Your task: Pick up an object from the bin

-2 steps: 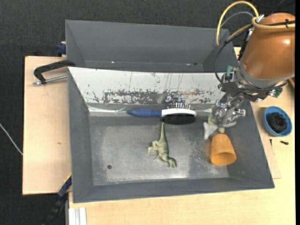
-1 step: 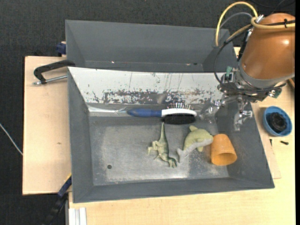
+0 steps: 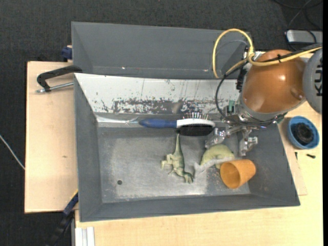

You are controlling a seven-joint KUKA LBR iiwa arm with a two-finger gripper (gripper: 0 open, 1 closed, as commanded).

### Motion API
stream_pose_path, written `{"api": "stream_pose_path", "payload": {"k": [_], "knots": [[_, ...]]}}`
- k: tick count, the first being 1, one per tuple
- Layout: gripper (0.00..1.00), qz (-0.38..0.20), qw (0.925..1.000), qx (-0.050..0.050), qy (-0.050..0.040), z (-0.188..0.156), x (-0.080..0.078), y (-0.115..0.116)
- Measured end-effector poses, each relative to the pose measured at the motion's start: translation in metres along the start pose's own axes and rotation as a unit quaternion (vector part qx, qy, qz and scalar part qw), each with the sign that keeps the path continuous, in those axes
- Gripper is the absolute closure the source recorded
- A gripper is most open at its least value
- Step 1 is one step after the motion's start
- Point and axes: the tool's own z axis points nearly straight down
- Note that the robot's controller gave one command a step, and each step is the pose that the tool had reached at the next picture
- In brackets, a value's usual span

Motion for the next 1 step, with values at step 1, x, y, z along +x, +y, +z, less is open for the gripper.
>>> {"api": "stream_pose_path", "payload": {"k": [1], "knots": [[0.00, 0.102, 0.9948, -0.003, -0.0002, 0.0184, -0.0345, 0.0472]]}}
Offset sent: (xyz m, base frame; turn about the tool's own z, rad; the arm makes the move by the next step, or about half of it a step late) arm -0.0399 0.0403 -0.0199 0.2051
